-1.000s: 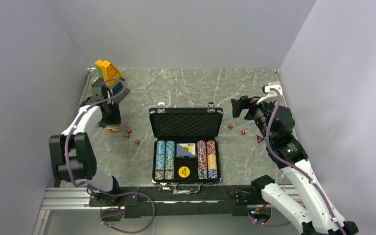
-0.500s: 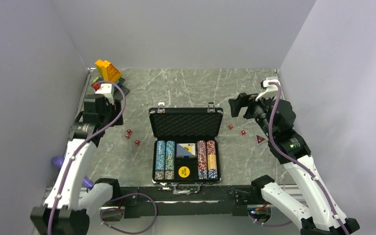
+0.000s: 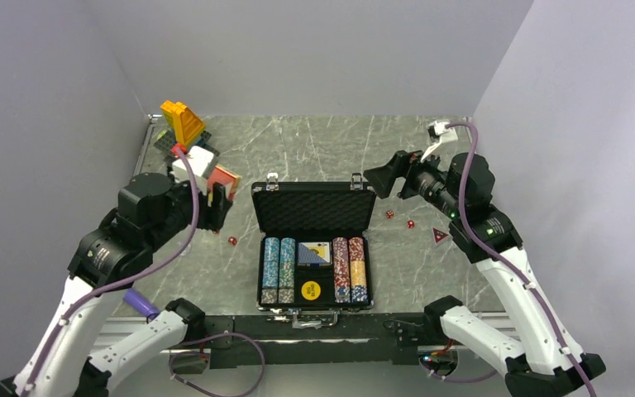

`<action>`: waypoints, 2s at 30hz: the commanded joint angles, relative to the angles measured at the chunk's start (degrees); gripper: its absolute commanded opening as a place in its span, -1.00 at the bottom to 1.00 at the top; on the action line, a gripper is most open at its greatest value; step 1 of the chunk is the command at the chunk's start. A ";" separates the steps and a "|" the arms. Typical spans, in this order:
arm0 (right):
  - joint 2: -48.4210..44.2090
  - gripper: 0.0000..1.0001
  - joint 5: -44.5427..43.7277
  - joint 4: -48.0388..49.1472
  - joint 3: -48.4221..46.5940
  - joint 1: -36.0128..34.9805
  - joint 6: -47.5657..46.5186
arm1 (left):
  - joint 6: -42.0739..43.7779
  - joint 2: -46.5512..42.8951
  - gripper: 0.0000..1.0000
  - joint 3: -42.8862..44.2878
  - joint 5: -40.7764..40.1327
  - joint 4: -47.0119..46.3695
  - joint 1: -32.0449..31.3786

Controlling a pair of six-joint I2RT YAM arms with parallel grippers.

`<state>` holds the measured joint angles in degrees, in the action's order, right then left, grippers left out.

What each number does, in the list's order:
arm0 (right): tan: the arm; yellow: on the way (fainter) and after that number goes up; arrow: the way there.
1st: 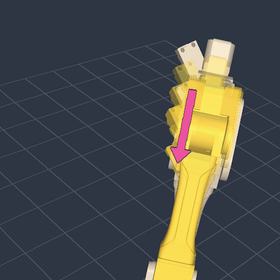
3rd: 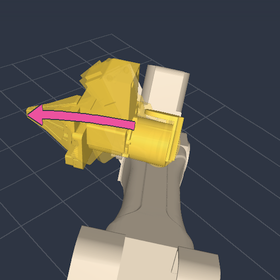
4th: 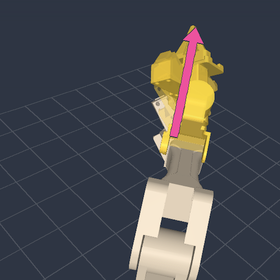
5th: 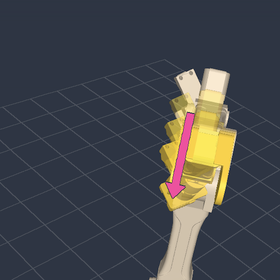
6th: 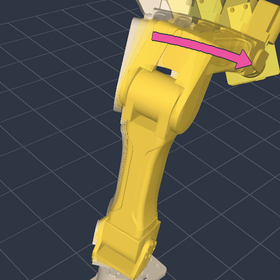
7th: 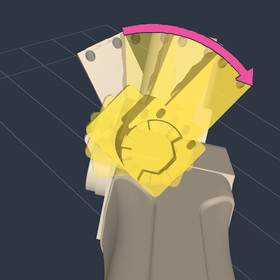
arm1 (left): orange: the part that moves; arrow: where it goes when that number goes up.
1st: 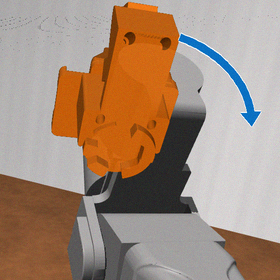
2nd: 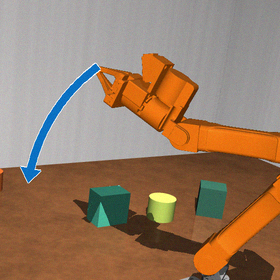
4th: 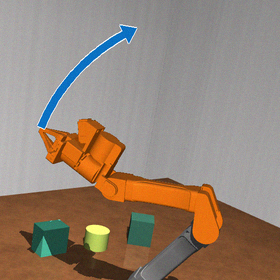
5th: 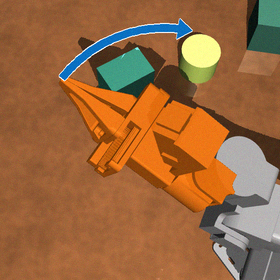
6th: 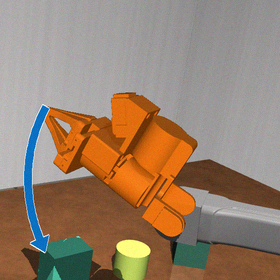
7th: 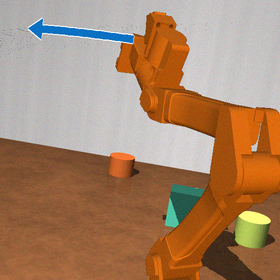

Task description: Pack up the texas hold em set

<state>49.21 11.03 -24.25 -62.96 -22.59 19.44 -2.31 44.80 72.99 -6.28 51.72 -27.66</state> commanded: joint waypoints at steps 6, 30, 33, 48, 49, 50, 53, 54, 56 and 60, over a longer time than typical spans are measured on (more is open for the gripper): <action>5.03 0.80 18.33 9.11 -2.25 -0.29 11.53 | 6.56 7.53 -1.00 3.64 3.43 -5.22 -23.47; 11.65 0.54 26.36 13.96 2.72 -12.66 19.15 | 13.64 18.02 -1.00 0.87 12.27 -20.89 -27.89; 13.11 0.46 26.58 16.31 3.09 -14.39 20.35 | 13.64 18.26 -1.00 0.58 12.17 -20.89 -27.90; 13.24 -0.25 18.72 13.14 3.33 -15.91 18.87 | 14.67 17.78 -1.00 -1.89 12.80 -21.83 -27.91; 13.26 -0.31 18.49 13.15 3.41 -15.91 18.96 | 14.76 17.74 -1.00 -1.92 12.87 -21.84 -27.89; 13.28 -0.41 18.58 13.11 3.45 -15.91 18.92 | 14.78 17.70 -1.00 -2.03 12.90 -21.92 -27.93; 13.53 -0.77 18.53 12.87 3.62 -15.86 18.82 | 14.79 17.55 -1.00 -2.18 12.63 -21.99 -27.90; 13.46 -0.92 18.17 12.78 3.77 -15.85 18.82 | 14.86 17.60 -1.00 -2.13 12.34 -21.85 -27.89; 12.90 -1.00 16.17 12.64 4.42 -15.87 18.87 | 14.59 17.61 -0.47 -2.14 10.84 -20.92 -27.89; 9.43 -1.00 10.22 13.79 8.01 -15.89 20.51 | 13.91 15.84 0.99 -4.32 8.47 -19.54 -27.62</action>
<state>62.89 28.27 -12.53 -57.84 -38.79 39.48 12.36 64.34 70.04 3.53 33.63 -55.33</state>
